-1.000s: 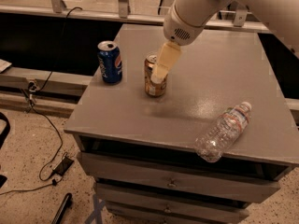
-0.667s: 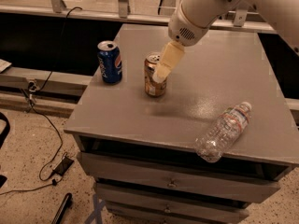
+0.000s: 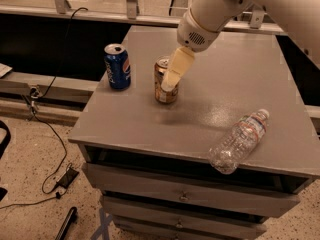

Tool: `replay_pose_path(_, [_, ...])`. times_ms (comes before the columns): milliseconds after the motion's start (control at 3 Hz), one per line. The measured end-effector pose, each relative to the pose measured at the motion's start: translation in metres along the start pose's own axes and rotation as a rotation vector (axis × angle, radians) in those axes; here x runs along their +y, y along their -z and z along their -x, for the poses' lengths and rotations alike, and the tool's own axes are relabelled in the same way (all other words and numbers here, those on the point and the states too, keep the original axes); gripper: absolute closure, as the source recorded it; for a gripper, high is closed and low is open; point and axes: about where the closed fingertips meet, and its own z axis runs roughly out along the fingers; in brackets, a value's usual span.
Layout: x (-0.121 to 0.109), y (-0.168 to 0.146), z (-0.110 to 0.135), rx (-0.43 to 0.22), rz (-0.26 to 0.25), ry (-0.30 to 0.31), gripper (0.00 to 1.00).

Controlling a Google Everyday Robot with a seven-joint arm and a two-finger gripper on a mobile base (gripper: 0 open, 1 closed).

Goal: Pick orange can

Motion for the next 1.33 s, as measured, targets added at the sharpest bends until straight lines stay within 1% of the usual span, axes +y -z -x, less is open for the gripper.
replay_pose_path(333, [0.0006, -0.0018, 0.0005, 0.001, 0.003, 0.001, 0.18])
replay_pose_path(1333, [0.0030, -0.0047, 0.0032, -0.003, 0.009, 0.010, 0.88])
